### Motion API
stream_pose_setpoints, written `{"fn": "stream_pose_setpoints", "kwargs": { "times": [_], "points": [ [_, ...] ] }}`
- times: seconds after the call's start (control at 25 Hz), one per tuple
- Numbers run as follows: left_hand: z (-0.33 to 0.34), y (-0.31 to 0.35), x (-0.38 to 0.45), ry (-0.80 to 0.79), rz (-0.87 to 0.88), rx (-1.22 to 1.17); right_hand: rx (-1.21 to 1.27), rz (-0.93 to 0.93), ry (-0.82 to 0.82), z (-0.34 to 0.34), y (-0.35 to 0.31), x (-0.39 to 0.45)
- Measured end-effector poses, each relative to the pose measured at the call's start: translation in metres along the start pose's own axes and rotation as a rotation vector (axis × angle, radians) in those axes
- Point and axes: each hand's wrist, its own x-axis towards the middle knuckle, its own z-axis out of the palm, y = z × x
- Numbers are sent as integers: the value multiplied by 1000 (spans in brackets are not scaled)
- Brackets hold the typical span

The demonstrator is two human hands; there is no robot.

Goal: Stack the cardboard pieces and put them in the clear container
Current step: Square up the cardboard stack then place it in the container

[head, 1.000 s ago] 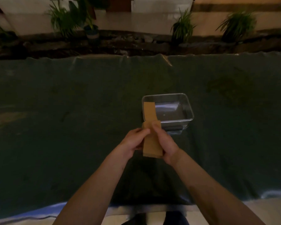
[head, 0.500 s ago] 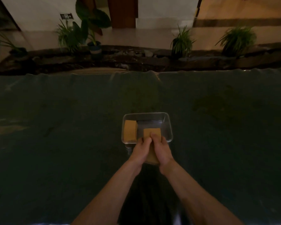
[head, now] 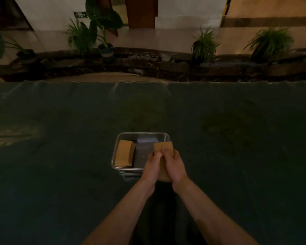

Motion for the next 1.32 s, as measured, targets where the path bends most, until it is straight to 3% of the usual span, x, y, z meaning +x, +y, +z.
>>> {"fn": "stream_pose_setpoints", "kwargs": {
  "times": [0.32, 0.68, 0.92, 1.12, 1.32],
  "points": [
    [-25, 20, 51, -146, -129, 43, -115, -49, 42, -4, -20, 49],
    [-41, 22, 108, -103, -189, 24, -257, -9, 24, 7, -27, 94],
    [-53, 12, 139, -12, -337, 98, -241, -15, 366, -28, -16, 122],
    [-42, -7, 156, 66, -411, 212, -92, 179, -26, -34, 3, 132],
    [-26, -22, 165, 87, -419, 311, -70, 180, -52, -38, 6, 134]
  ]
}}
